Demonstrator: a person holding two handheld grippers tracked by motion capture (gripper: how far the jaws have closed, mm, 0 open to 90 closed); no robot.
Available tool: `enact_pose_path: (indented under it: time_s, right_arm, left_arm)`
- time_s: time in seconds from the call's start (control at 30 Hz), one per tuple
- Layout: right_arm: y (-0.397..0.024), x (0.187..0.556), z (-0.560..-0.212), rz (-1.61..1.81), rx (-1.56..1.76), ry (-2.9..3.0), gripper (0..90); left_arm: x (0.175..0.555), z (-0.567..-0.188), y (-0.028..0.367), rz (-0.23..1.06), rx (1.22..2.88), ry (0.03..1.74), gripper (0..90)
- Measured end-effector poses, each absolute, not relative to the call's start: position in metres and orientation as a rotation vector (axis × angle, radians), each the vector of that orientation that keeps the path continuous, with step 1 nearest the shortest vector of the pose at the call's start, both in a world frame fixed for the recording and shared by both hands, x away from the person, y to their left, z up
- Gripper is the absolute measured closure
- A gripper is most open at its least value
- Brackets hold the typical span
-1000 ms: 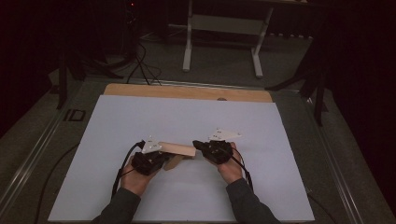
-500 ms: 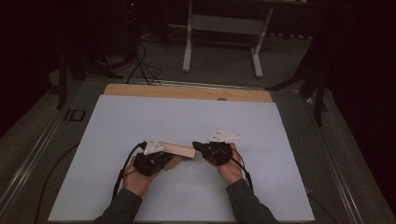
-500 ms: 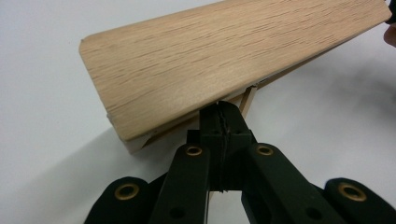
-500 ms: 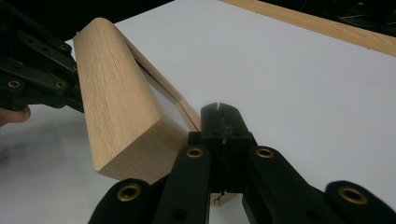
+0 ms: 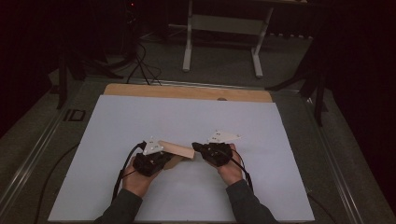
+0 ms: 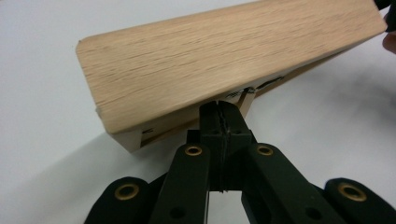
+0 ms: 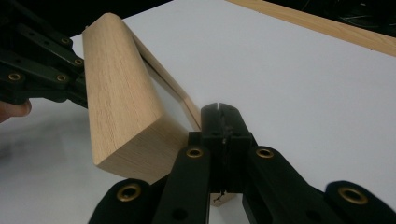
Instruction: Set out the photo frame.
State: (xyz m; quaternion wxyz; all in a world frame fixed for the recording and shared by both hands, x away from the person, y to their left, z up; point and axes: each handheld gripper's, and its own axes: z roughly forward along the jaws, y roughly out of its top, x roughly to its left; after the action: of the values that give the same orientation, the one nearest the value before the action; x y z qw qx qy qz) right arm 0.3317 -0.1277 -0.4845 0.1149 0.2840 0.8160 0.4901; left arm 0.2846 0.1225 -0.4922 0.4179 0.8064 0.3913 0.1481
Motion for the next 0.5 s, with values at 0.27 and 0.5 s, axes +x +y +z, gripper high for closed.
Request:
enact_pose_path:
  time_s: [0.27,0.5]
  right_arm:
    - [-0.1258,0.3300,-0.4845,1.436,0.810,2.400,89.6]
    - [-0.1247,0.3287,-0.4842,1.432,0.798,2.404,89.6]
  left_arm:
    - [0.2819,-0.4888,0.1218,0.373,2.017,0.969,89.6]
    - [0.2796,-0.4859,0.1209,0.372,2.013,0.956,89.6]
